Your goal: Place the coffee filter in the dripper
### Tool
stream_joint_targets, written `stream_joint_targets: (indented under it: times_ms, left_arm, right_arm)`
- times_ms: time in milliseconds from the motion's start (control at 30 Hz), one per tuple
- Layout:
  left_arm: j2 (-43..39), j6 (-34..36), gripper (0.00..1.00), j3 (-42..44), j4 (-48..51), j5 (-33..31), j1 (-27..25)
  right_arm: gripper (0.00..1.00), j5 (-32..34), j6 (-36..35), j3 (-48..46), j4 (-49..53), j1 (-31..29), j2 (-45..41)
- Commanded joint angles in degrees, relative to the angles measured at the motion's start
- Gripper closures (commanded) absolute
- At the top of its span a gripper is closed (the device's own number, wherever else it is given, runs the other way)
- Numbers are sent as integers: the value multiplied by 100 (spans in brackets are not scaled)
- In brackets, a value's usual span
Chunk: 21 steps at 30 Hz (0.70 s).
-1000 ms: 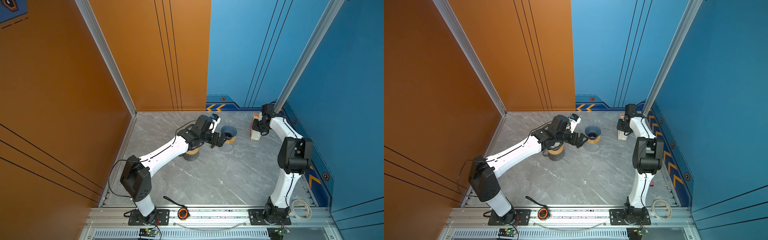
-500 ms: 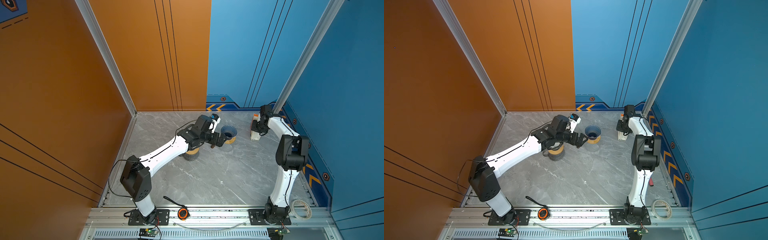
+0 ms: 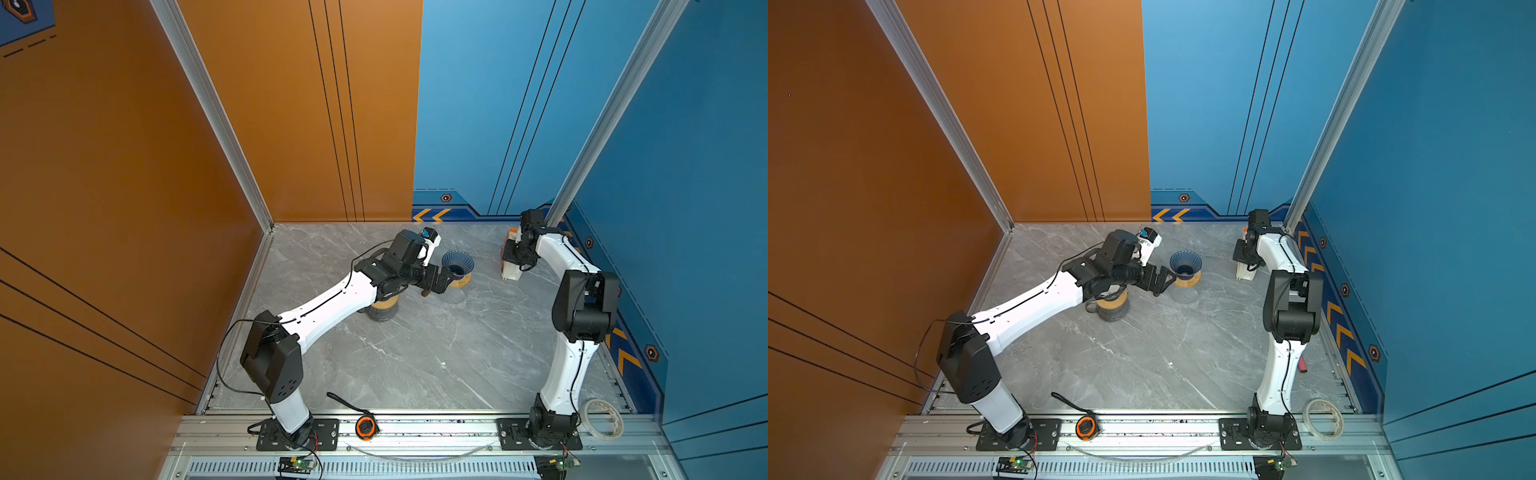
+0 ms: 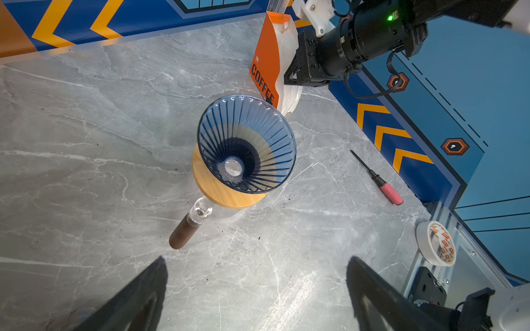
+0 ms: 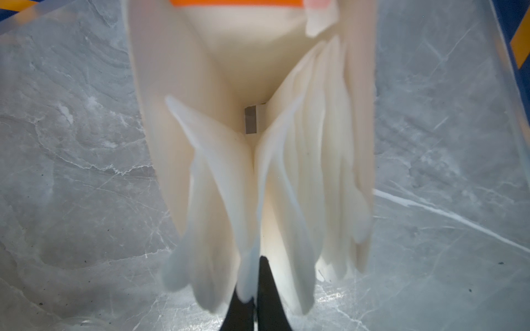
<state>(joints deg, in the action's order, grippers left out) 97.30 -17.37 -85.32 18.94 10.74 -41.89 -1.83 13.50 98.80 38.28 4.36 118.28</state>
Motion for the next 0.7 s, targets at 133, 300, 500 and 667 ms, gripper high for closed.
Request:
stream_joint_targets:
  times_ms: [133, 300, 500, 667]
  left_arm:
    - [85, -4, 2, -127, 94, 128, 65]
    - [87, -5, 2, -117, 93, 122, 58]
    - [114, -12, 2, -135, 92, 125, 58]
    - [118, -21, 2, -144, 92, 133, 63]
  right_arm:
    - [100, 244, -20, -73, 251, -41, -238]
    - [97, 252, -3, -11, 248, -41, -37]
    - [93, 262, 13, 34, 250, -41, 152]
    - [82, 297, 28, -34, 247, -49, 108]
